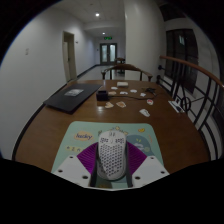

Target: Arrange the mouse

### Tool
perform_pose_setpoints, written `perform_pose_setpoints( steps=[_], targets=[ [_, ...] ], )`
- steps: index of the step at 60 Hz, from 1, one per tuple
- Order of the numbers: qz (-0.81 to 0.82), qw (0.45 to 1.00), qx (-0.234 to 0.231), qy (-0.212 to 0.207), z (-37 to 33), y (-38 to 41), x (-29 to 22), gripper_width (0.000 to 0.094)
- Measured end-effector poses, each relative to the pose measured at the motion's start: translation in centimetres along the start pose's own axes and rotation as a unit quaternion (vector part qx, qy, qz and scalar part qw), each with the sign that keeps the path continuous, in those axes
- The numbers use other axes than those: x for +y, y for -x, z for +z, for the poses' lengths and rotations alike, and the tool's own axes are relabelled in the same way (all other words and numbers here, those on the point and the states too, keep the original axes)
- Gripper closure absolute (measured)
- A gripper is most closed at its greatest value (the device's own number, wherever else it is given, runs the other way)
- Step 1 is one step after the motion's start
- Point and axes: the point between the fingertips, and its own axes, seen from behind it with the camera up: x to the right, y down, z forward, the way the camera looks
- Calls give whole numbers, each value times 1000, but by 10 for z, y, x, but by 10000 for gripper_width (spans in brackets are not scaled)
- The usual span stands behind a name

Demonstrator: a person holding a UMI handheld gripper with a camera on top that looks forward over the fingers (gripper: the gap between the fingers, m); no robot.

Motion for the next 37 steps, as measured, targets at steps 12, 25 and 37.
perform_pose_setpoints(
  steps=[12,25,37],
  targets=[
    [-9,999,-18,27,-13,-2,11,416],
    [-66,996,-55,-5,-85,-9,8,102],
    [-70,993,-90,-11,-147,-17,23,96]
  ],
)
